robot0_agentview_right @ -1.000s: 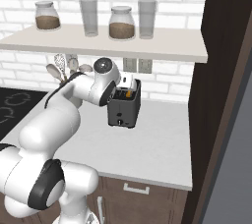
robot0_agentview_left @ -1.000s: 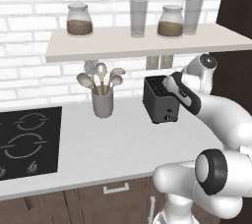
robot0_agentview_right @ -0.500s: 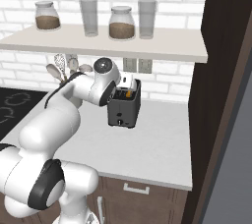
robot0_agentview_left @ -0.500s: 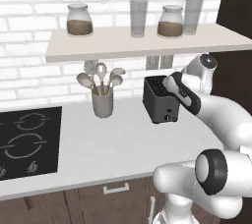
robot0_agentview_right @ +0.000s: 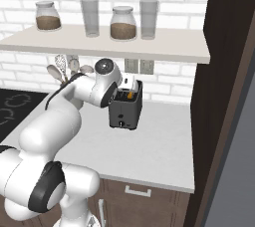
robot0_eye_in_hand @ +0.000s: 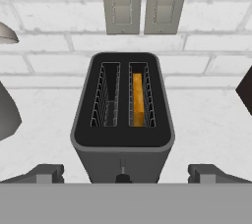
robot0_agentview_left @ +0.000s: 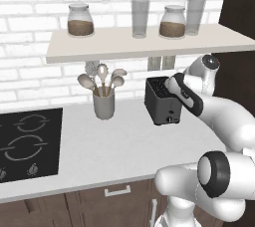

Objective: Start the toaster. Once the lever pops up, take the bread to the plate on the dining counter.

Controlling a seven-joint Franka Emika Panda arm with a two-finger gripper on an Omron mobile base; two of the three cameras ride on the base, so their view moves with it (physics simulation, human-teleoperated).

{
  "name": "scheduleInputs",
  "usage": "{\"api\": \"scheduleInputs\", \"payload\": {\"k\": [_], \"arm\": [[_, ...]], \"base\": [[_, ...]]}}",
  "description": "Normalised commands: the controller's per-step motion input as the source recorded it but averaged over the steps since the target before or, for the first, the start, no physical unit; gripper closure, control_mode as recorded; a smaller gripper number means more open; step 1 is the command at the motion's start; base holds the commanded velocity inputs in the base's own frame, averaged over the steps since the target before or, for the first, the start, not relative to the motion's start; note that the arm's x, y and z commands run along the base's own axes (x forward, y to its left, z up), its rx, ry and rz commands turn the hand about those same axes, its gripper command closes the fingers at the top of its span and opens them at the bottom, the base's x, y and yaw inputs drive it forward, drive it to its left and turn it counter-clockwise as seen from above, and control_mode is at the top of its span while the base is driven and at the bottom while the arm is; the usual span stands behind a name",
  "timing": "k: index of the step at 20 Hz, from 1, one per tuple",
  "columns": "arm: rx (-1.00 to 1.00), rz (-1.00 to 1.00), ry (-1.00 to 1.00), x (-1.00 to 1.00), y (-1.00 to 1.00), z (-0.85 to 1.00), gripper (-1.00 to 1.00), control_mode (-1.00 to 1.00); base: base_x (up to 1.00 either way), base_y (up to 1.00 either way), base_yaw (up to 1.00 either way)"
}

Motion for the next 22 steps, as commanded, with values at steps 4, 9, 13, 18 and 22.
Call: {"api": "scheduleInputs", "payload": {"k": [4,9,13,18,22], "arm": [[0.00,0.00,0.00,0.00,0.00,0.00,-1.00,-1.00],[0.00,0.00,0.00,0.00,0.00,0.00,-1.00,-1.00],[0.00,0.00,0.00,0.00,0.00,0.00,-1.00,-1.00],[0.00,0.00,0.00,0.00,0.00,0.00,-1.00,-1.00],[0.00,0.00,0.00,0.00,0.00,0.00,-1.00,-1.00]], "base": [[0.00,0.00,0.00],[0.00,0.00,0.00],[0.00,0.00,0.00],[0.00,0.00,0.00],[0.00,0.00,0.00]]}}
